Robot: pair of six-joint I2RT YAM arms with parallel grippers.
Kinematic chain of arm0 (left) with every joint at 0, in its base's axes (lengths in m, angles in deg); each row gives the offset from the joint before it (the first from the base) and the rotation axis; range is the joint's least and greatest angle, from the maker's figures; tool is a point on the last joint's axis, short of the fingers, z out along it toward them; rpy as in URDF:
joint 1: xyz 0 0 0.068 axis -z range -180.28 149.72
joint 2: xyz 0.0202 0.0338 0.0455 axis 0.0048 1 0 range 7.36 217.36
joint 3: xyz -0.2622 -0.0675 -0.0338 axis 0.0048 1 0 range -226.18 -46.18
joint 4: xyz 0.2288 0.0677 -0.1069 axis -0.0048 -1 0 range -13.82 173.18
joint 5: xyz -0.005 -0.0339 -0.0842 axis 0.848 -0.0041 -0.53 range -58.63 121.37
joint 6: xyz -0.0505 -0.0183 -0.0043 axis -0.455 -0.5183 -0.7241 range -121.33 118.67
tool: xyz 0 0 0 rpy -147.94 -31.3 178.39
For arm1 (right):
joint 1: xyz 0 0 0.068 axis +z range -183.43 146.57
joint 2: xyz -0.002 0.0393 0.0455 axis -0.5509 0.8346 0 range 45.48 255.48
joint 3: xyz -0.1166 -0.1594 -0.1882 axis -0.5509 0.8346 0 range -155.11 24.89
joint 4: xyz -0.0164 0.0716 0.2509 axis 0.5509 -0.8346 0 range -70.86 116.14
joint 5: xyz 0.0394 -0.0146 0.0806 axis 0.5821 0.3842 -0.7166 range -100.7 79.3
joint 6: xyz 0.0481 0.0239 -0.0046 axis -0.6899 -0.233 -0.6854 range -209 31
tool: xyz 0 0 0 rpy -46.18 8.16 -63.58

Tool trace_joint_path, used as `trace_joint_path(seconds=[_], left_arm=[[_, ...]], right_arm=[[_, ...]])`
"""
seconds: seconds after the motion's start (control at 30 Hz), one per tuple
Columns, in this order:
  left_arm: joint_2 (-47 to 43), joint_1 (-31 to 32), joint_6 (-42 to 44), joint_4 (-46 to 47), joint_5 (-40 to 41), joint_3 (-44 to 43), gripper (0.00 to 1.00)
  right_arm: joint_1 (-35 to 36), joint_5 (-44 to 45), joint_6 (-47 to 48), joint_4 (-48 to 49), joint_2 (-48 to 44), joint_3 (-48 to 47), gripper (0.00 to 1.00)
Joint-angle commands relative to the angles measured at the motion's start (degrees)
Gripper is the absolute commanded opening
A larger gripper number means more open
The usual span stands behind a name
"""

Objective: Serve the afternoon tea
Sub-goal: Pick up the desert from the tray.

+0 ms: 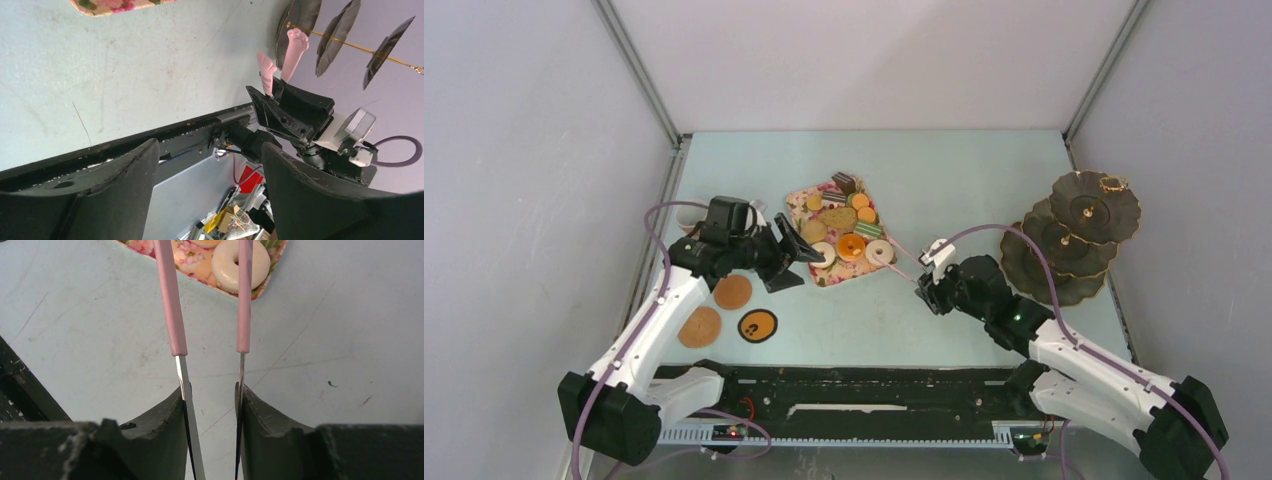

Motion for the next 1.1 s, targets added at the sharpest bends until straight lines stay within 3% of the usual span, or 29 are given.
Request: trace_joint_path(seconds=[0.0, 0.53, 0.8, 1.07], left_arm=[[0.97, -0.26, 3.84, -1.6, 2.44, -2.58, 0.79], [2.92, -0.26, 6.42, 0.74, 2.7, -3.64, 0.79], [4.93, -0.07, 6.9, -4.53, 7.54, -7.48, 0.79], [1.12, 0.31, 9.6, -10.2, 16.93, -11.02, 0.79]], right_arm=[[-0.27, 3.94, -8.07, -0.67, 2.48, -3.99, 0.18], [-2.84, 6.59, -8.39, -16.39, 19.31, -18.22, 0.22], [-2.66, 6.44, -10.59, -21.69, 27.31, -24.75, 0.23], [-2.25, 5.71, -11.99, -28.47, 31.24, -30.17, 0.27]])
